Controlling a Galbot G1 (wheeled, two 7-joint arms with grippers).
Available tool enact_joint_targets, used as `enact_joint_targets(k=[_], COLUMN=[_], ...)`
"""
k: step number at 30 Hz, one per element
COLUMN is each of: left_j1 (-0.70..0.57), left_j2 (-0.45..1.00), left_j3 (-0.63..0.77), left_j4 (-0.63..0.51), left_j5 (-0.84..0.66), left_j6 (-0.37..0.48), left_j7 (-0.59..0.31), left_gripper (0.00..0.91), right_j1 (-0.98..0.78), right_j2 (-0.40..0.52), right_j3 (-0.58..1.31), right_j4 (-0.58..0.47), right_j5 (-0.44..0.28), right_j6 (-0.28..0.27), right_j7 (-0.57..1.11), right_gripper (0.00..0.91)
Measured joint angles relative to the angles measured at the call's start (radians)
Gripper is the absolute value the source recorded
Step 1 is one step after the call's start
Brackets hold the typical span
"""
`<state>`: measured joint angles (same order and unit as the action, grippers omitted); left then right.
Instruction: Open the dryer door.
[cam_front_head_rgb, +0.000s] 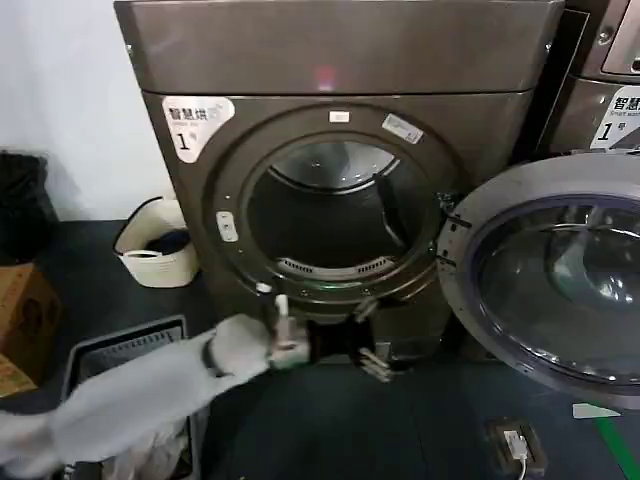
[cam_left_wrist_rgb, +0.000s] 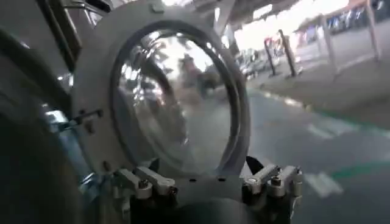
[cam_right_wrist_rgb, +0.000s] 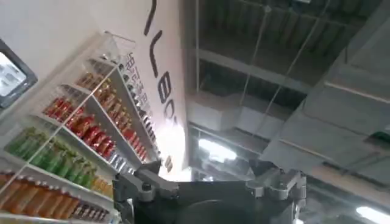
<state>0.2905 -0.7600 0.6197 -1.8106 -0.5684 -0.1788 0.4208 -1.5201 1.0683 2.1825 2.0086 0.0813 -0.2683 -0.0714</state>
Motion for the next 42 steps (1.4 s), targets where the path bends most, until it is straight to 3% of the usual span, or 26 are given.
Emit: enact_joint_targets(k=[12, 22, 32, 42], left_j1=[0.151, 0.34, 0.372, 0.388], left_j2=[0.322, 0.561, 0.677, 0.719], left_j3=[-0.112, -0.253, -0.315, -0.304], left_j4=[-0.117, -0.097, -0.07, 0.01], left_j5=[0.134, 0.208, 0.244, 0.257], left_j6=[0.026, 0.083, 0.227, 0.225], left_j7=[0.032, 0.038, 0.103, 0.118], left_gripper=[0.907, 0.907, 0.907, 0.907], right_j1=[0.008, 0.006, 0.012, 0.02], right_j2=[-0.004, -0.021, -0.026, -0.027], right_j3=[0.009, 0.042, 0.048, 0.046], right_j4=[-0.011, -0.026, -0.047, -0.05], right_j5=[-0.016, -0.023, -0.031, -0.031], right_j6=[-0.001, 0.006, 0.025, 0.025], right_j7=[0.005, 0.006, 0.006, 0.006], right_gripper=[0.907, 0.907, 0.907, 0.907])
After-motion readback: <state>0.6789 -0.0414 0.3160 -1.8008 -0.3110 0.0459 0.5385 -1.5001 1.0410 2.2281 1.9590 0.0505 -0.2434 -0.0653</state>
